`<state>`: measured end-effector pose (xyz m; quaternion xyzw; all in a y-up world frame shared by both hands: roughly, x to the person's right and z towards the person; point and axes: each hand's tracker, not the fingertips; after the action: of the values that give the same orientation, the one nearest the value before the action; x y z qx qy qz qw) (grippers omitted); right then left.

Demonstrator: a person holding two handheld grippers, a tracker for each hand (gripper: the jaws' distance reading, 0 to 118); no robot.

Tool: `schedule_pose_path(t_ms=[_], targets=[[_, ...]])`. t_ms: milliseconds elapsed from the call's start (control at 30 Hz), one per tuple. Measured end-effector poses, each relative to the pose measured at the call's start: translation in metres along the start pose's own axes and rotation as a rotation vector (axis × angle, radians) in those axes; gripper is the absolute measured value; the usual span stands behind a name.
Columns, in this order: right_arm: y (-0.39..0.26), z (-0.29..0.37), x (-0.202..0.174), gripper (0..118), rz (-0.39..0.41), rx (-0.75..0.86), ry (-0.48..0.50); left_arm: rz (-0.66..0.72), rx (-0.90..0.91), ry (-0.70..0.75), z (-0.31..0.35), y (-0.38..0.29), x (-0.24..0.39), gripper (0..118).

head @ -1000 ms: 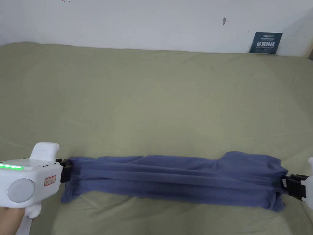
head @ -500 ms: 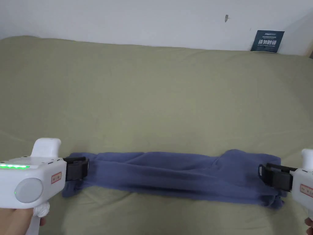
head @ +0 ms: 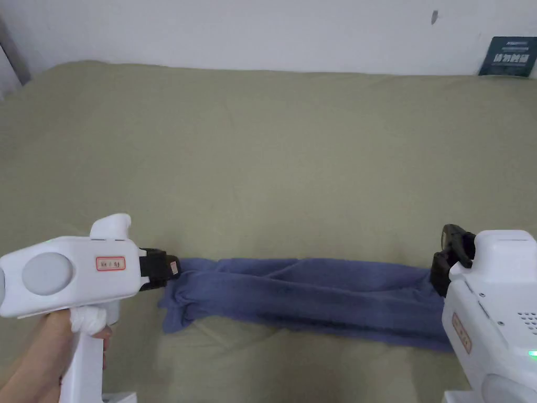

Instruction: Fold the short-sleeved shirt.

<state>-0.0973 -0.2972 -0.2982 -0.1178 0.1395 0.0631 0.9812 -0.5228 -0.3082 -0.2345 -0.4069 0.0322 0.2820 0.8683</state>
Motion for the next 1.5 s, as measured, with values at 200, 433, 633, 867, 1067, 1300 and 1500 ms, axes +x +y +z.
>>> schedule_pose_path(t_ms=[200, 433, 633, 867, 1067, 1300, 1500], targets=[[-0.007, -0.006, -0.018, 0, -0.006, -0.014, 0.026, 0.126, -0.17, -0.167, -0.033, 0.032, -0.066, 0], [-0.018, -0.013, -0.024, 0, -0.006, -0.068, 0.041, 0.229, -0.222, -0.256, -0.053, 0.034, -0.094, 17], [-0.02, -0.017, -0.021, 0, -0.019, -0.094, 0.045, 0.324, -0.252, -0.381, -0.069, 0.025, -0.108, 114], [-0.021, -0.017, -0.016, 0, -0.031, -0.1, 0.036, 0.355, -0.334, -0.513, -0.099, 0.009, -0.093, 111], [-0.019, -0.009, -0.009, 0, -0.051, -0.106, 0.038, 0.275, -0.293, -0.298, -0.103, 0.019, -0.069, 13], [-0.005, 0.004, 0.004, 0, -0.063, -0.069, 0.033, 0.257, -0.203, -0.299, -0.045, 0.028, -0.062, 13], [0.004, 0.012, 0.006, 0, -0.072, -0.041, 0.05, 0.15, -0.143, -0.126, 0.031, 0.037, -0.067, 13]])
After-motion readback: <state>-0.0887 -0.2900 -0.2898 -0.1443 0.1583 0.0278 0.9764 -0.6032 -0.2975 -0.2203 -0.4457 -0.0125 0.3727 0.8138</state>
